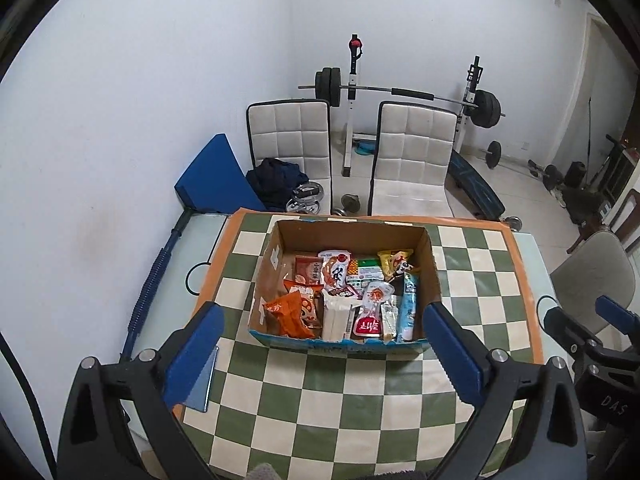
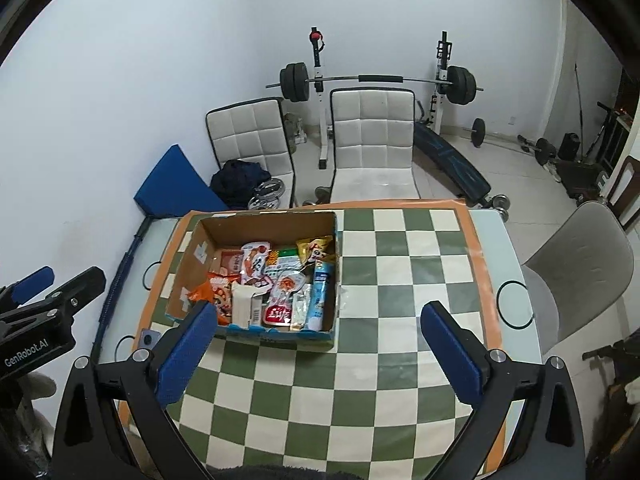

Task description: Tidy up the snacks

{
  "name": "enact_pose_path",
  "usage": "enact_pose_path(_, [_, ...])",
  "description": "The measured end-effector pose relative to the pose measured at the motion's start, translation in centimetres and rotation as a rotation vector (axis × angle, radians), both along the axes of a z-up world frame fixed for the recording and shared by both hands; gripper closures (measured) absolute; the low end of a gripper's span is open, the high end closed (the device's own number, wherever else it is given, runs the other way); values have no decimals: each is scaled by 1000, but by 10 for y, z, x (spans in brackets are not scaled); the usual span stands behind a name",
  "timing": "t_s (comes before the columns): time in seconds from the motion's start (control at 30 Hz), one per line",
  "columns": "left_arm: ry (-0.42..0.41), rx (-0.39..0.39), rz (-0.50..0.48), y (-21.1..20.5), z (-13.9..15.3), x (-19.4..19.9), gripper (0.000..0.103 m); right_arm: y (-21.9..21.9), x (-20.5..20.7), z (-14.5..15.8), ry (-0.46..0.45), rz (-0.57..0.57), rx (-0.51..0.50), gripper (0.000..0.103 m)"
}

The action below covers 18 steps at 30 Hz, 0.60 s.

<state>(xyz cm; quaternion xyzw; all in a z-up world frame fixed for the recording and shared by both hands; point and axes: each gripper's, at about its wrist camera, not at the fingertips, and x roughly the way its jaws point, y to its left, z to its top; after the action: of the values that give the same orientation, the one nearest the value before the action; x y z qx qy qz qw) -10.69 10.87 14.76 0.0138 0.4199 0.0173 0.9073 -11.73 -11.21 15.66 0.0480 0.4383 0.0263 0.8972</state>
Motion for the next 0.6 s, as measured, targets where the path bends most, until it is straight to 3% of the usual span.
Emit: enact_pose_path(0.6, [46,4,-1,3,-19,10,1,4,13,-20,19,-14,-23,0])
